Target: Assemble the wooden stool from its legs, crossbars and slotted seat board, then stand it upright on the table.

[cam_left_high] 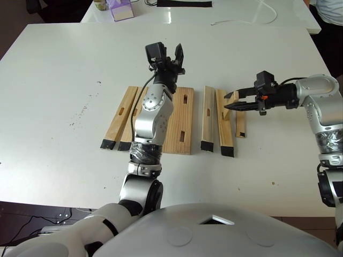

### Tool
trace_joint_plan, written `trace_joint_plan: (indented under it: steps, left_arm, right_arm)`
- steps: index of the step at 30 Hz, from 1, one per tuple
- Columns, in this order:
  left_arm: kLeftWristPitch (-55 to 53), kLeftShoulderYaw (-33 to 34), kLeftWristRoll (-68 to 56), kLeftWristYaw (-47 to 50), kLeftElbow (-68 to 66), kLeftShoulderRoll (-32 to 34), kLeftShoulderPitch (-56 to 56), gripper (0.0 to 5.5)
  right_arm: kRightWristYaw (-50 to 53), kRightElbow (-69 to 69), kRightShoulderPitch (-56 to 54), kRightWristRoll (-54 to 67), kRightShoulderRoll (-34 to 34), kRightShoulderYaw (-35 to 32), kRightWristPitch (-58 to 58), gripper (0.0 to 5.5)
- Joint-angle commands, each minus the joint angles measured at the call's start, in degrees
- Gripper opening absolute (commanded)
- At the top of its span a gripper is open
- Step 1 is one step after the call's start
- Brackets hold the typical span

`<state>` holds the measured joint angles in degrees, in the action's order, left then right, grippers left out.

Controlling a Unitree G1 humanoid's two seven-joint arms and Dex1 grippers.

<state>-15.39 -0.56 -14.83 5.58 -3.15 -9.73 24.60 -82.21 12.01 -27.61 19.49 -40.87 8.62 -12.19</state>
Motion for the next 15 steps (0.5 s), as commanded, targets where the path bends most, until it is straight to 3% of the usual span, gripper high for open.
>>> trace_joint_plan:
  steps: [1,15]
  left_arm:
    - [-0.8,0.3,-0.6,-0.5,-0.3,-1.4,0.3,2.53]
    - [-1.5,0.1,-0.8,-0.9,0.5,-2.2,-0.3,2.53]
  right_arm:
    - [-0.6,1.0,-0.9,-0.4,-0.4,-0.5,0.6,1.31]
    - [-0.1,6.0,-4.3,-1.8,0.0,-1.0,3.2,1.31]
